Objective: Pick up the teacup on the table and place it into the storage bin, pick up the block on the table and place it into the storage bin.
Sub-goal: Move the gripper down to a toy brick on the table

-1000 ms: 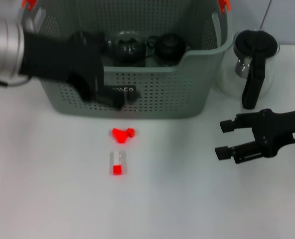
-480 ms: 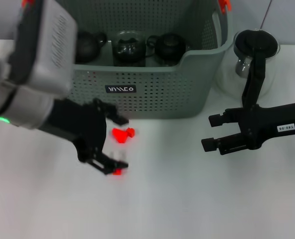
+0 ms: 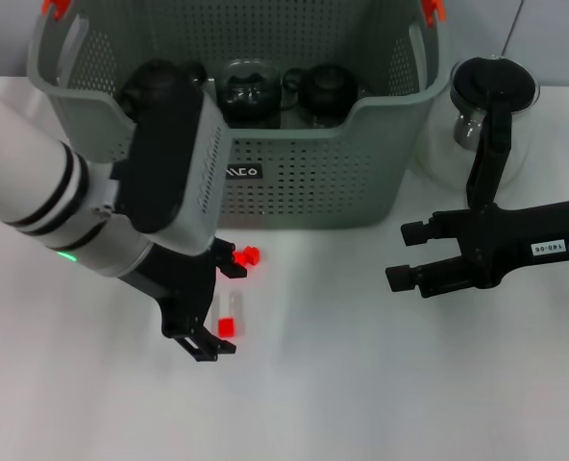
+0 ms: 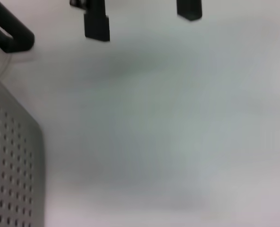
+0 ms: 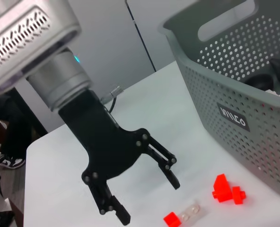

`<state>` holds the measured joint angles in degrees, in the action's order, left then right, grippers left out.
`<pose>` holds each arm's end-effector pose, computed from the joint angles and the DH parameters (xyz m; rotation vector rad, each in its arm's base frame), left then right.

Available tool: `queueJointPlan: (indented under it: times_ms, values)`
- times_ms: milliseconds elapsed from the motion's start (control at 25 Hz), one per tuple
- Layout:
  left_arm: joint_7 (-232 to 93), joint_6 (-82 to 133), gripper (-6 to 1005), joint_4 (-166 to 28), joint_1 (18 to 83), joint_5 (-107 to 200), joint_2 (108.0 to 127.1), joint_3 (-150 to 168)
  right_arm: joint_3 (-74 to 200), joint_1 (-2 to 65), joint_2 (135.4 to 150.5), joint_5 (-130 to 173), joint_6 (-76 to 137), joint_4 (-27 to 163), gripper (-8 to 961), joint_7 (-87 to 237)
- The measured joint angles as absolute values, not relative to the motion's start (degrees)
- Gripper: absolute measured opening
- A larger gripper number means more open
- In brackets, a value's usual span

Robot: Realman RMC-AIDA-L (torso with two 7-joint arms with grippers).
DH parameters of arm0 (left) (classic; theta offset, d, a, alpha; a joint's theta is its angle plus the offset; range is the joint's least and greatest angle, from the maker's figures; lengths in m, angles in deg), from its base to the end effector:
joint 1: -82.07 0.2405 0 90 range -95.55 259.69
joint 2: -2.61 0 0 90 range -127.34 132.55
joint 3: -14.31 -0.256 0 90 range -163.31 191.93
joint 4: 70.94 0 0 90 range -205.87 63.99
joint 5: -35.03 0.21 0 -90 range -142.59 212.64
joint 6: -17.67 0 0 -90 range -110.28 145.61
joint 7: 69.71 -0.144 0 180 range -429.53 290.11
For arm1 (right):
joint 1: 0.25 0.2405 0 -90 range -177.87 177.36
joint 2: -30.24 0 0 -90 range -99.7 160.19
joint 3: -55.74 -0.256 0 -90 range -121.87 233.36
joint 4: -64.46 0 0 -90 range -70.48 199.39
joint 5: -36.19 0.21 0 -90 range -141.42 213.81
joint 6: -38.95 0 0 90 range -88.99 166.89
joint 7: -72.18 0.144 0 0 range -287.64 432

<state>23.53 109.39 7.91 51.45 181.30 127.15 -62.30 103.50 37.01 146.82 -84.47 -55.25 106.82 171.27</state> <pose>-0.1772 0.3284 -0.0238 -2.9917 0.2488 0.5059 0.2226 0.3484 0.0044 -2.9595 0.8067 0.4738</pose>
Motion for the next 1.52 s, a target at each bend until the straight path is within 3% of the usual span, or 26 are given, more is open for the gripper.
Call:
queueJointPlan:
  times_ms: [600,1520]
  values:
    - [25.9,106.9,866,5.6,50.5,182.2,127.13,-64.4,103.2,36.7,146.56,-84.6,-55.3,106.2,926,171.4]
    - [79.0,106.4,851,1.8,44.5,187.1,126.8,-66.6,104.5,38.3,145.65,-85.0,-55.0,106.8,927,170.6]
